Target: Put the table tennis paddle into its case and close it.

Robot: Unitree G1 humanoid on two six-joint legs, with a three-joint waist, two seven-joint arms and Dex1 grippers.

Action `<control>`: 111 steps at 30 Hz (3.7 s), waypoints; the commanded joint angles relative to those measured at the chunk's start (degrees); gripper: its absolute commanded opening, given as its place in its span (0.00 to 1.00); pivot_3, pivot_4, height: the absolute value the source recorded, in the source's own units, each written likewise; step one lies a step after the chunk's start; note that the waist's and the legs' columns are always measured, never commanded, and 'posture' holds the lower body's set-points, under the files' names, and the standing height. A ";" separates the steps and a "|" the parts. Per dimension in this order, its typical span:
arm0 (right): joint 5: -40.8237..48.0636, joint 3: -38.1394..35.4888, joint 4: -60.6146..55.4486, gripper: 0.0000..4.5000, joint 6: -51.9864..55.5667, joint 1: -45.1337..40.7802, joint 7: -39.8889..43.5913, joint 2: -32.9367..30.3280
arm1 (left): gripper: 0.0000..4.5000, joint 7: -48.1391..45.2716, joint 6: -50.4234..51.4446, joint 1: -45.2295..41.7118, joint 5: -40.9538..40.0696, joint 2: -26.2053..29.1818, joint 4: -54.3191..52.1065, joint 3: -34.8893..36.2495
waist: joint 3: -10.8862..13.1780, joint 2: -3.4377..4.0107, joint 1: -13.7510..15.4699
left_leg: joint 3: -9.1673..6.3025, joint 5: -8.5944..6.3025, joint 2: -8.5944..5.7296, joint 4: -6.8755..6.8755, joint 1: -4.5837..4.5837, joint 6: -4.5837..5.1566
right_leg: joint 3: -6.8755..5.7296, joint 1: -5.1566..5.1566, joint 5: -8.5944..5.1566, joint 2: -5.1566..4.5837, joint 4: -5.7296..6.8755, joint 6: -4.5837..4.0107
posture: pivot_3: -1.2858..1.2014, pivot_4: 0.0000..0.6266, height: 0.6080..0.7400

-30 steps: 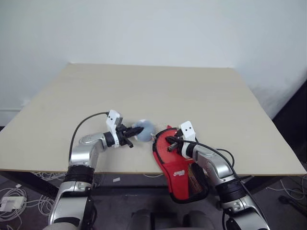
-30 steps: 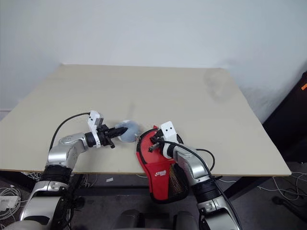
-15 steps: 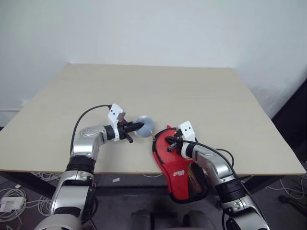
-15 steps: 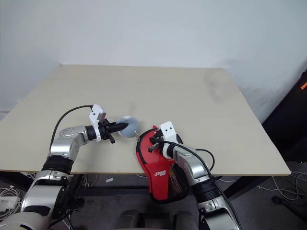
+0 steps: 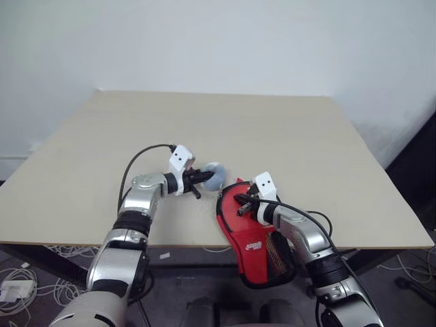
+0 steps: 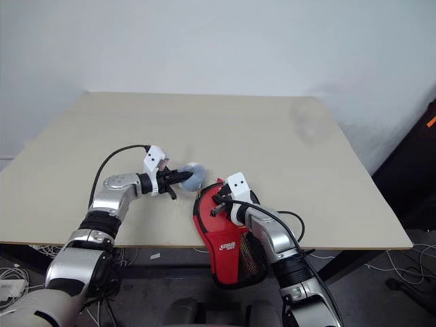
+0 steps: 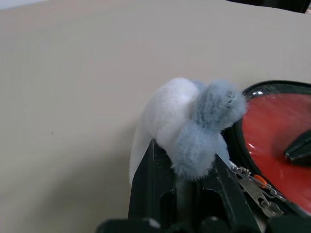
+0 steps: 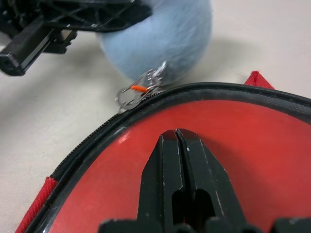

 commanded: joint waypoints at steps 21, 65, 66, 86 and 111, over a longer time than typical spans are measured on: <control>-0.35 1.28 1.34 0.00 0.61 -0.20 0.86 0.82 | 0.00 12.35 -13.21 -15.43 10.13 -7.42 18.51 -1.90 | 0.00 -0.02 0.02 | -0.02 0.01 0.00 0.06 -0.02 0.01 | 0.00 -0.01 -0.09 0.02 0.06 0.16 | 0.52 0.00 1.00; -0.81 1.75 0.34 0.00 1.16 0.42 1.31 0.38 | 0.00 -5.66 -32.38 -15.03 17.61 -13.32 19.64 -8.41 | 0.00 -0.02 0.02 | -0.04 0.00 -0.02 0.09 -0.05 0.02 | 0.01 -0.01 0.00 0.03 0.08 0.01 | 0.52 0.00 1.00; -0.79 1.80 0.25 0.00 1.19 0.49 1.34 0.37 | 0.00 -6.42 -32.33 -14.59 17.50 -13.21 19.49 -8.54 | 0.00 -0.02 0.01 | -0.04 0.00 -0.02 0.09 -0.05 0.02 | 0.01 -0.01 0.00 0.03 0.08 0.01 | 0.52 0.00 1.00; -0.63 2.63 0.67 0.00 1.18 0.31 1.41 0.69 | 1.00 -16.14 -25.63 -15.90 13.27 -8.03 16.71 -6.14 | -0.01 -0.02 -0.68 | -0.09 0.00 -0.01 0.24 -0.01 0.03 | 0.04 -0.08 -0.16 0.04 0.54 0.24 | 0.52 0.00 1.00; -0.68 2.95 1.82 0.00 -0.05 -0.34 2.65 1.31 | 1.00 -12.53 21.55 18.70 -12.76 7.55 -53.30 3.55 | 0.00 0.01 -1.15 | -0.10 -0.01 0.07 0.33 0.07 0.00 | 0.11 -0.05 -0.08 0.03 0.65 0.09 | 0.52 0.00 1.00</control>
